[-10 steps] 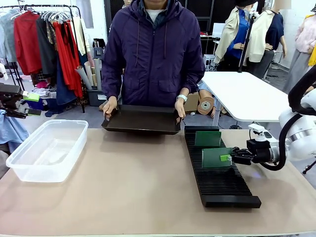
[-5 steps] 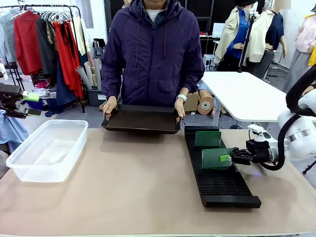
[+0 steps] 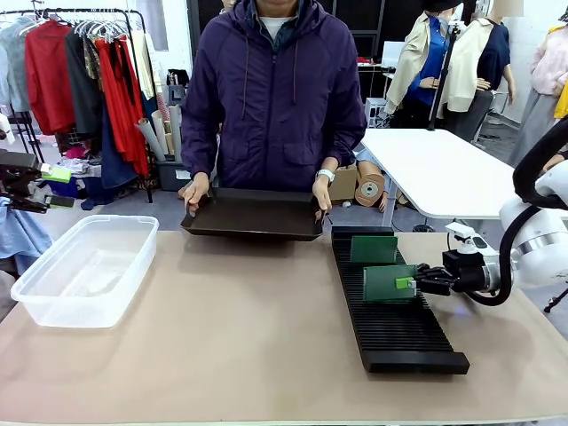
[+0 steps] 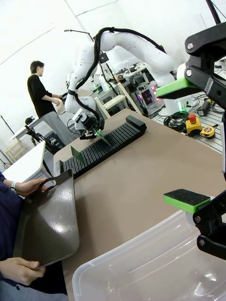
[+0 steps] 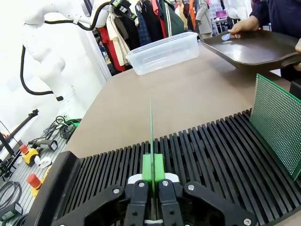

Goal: Sort PCBs into racks and boxes based on the side picked up.
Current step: If the short side of the Blank PCB is picked up, insert it into the PCB Rack ; if the long side is picked up, place it in the Organizing box.

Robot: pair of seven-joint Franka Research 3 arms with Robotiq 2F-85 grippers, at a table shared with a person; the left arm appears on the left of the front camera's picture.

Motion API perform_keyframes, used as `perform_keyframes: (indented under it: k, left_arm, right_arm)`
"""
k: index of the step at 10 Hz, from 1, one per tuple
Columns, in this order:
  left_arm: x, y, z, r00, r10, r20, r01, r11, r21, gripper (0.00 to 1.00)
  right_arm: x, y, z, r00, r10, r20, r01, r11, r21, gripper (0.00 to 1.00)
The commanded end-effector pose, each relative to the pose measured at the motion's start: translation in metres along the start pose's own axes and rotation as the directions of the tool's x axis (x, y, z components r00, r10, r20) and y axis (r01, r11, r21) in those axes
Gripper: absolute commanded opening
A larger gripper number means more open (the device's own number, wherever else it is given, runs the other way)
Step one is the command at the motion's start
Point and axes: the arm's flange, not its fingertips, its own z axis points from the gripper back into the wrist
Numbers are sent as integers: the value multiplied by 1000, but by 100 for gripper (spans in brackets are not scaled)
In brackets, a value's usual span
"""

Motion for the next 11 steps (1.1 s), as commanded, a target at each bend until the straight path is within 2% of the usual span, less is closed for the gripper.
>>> perform_keyframes:
  k: [1,11]
  left_arm:
    - [1,-2,1,1000,-4,3,4,1000,-1,100]
    - [1,-2,1,1000,-4,3,4,1000,-1,100]
  right_arm:
    - [6,-8,0,1000,-16,16,15,1000,9,0]
    - [6,-13,-5,999,-34,2,34,999,-38,0]
